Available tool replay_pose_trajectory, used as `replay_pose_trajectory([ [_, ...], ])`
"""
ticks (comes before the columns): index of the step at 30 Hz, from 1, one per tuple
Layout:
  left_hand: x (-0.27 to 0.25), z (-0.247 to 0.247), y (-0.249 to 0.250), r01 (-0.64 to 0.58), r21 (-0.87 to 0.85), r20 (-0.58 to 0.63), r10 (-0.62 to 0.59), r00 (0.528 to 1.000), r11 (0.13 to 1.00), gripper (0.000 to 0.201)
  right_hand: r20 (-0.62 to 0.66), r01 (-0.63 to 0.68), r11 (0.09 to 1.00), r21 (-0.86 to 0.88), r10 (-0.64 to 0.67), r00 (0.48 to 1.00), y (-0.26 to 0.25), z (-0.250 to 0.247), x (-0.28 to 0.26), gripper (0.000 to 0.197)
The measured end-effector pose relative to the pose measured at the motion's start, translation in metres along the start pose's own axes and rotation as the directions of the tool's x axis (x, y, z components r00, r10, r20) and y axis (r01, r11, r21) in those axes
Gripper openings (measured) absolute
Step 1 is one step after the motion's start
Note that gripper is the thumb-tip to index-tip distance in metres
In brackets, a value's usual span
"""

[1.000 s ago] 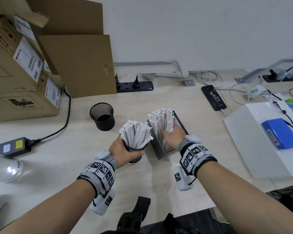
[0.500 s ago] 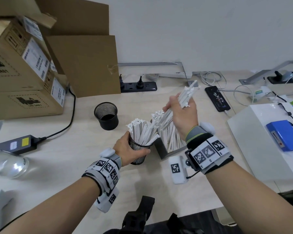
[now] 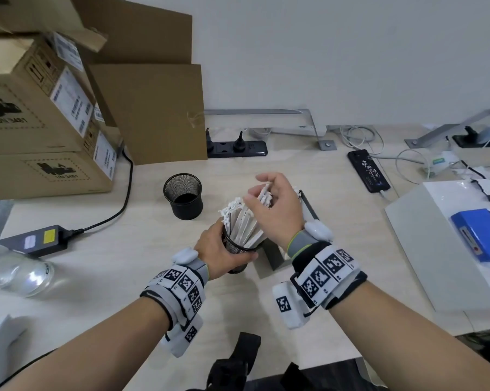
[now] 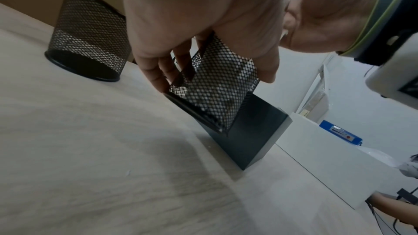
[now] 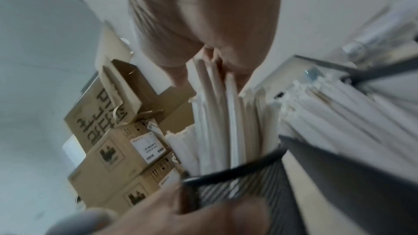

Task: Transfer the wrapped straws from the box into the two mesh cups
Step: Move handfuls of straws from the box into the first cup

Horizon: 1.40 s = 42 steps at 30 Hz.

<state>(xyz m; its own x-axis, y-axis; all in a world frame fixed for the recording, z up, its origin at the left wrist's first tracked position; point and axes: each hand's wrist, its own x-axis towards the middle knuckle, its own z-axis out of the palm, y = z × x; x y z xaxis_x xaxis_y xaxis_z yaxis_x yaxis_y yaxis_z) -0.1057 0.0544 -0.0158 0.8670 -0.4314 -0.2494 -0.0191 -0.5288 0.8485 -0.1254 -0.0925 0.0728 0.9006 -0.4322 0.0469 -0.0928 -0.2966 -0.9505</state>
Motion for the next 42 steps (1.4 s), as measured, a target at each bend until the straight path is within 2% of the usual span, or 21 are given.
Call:
replay_pose_trajectory([
  [2, -0.001, -0.001, -0.001, -0.008, 0.008, -0.015, 0.008, 1.0, 1.0, 0.087, 0.014, 0.127, 0.979, -0.157, -0.126, 0.992, 0.0, -0.005, 0.003, 0.031],
  [3, -0.001, -0.001, 0.0, -0.012, 0.004, -0.021, 0.012, 1.0, 1.0, 0.086, 0.078, 0.167, 0.953, -0.253, -0.152, 0.985, 0.002, -0.006, 0.003, 0.031],
  [6, 0.0, -0.001, 0.0, -0.012, -0.018, -0.029, 0.012, 1.0, 1.0, 0.081, 0.374, 0.284, 0.853, -0.438, -0.114, 0.92, 0.017, -0.002, -0.005, 0.038],
  [8, 0.0, -0.003, -0.003, -0.008, -0.035, -0.027, 0.007, 1.0, 0.999, 0.076, 0.469, 0.333, 0.83, -0.447, -0.1, 0.878, 0.025, -0.001, -0.009, 0.051],
  [10, -0.003, -0.006, -0.004, -0.012, -0.043, -0.019, 0.011, 1.0, 0.999, 0.074, 0.416, 0.345, 0.831, -0.437, -0.153, 0.896, 0.028, -0.002, -0.007, 0.072],
  [12, -0.004, -0.007, -0.005, -0.022, -0.058, -0.021, 0.02, 1.0, 0.998, 0.069, 0.366, 0.349, 0.803, -0.483, -0.178, 0.914, 0.03, 0.0, -0.006, 0.082],
  [15, 0.0, -0.006, -0.004, -0.046, -0.064, -0.046, 0.043, 0.998, 0.997, 0.063, 0.464, 0.404, 0.72, -0.565, -0.128, 0.877, 0.031, 0.014, -0.015, 0.078],
  [17, 0.002, -0.006, -0.005, -0.046, -0.075, -0.054, 0.042, 0.998, 0.996, 0.067, 0.477, 0.437, 0.726, -0.531, -0.169, 0.862, 0.032, 0.016, -0.017, 0.074],
  [19, 0.004, -0.007, -0.01, -0.032, -0.11, -0.061, 0.025, 0.998, 0.993, 0.079, 0.403, 0.422, 0.773, -0.473, -0.235, 0.884, 0.031, 0.009, -0.012, 0.073],
  [21, 0.004, -0.009, -0.015, 0.0, -0.123, -0.092, -0.012, 0.996, 0.992, 0.085, 0.287, 0.335, 0.847, -0.412, -0.228, 0.93, 0.03, -0.001, -0.004, 0.078],
  [24, 0.004, -0.012, -0.015, 0.015, -0.146, -0.105, -0.031, 0.994, 0.989, 0.077, 0.185, 0.24, 0.891, -0.384, -0.18, 0.966, 0.034, -0.012, 0.003, 0.076],
  [28, 0.01, -0.008, -0.018, 0.012, -0.204, -0.082, -0.029, 0.996, 0.979, 0.076, 0.188, 0.267, 0.864, -0.427, -0.204, 0.961, 0.043, -0.019, 0.003, 0.07],
  [31, 0.014, -0.009, -0.016, 0.034, -0.136, -0.101, -0.048, 0.994, 0.99, 0.072, 0.204, 0.304, 0.847, -0.435, -0.236, 0.95, 0.045, -0.017, 0.001, 0.062],
  [34, 0.018, -0.008, -0.025, 0.044, -0.138, -0.11, -0.06, 0.992, 0.989, 0.072, 0.192, 0.308, 0.838, -0.449, -0.247, 0.95, 0.049, -0.016, 0.003, 0.056],
  [38, 0.033, -0.008, -0.036, 0.053, -0.189, -0.209, -0.093, 0.974, 0.98, 0.078, 0.157, 0.27, 0.811, -0.519, -0.219, 0.963, 0.064, -0.027, 0.006, 0.05],
  [42, 0.059, -0.003, -0.035, 0.071, -0.192, -0.244, -0.117, 0.963, 0.979, 0.083, 0.21, 0.29, 0.753, -0.591, -0.204, 0.956, 0.085, -0.035, -0.001, 0.055],
])
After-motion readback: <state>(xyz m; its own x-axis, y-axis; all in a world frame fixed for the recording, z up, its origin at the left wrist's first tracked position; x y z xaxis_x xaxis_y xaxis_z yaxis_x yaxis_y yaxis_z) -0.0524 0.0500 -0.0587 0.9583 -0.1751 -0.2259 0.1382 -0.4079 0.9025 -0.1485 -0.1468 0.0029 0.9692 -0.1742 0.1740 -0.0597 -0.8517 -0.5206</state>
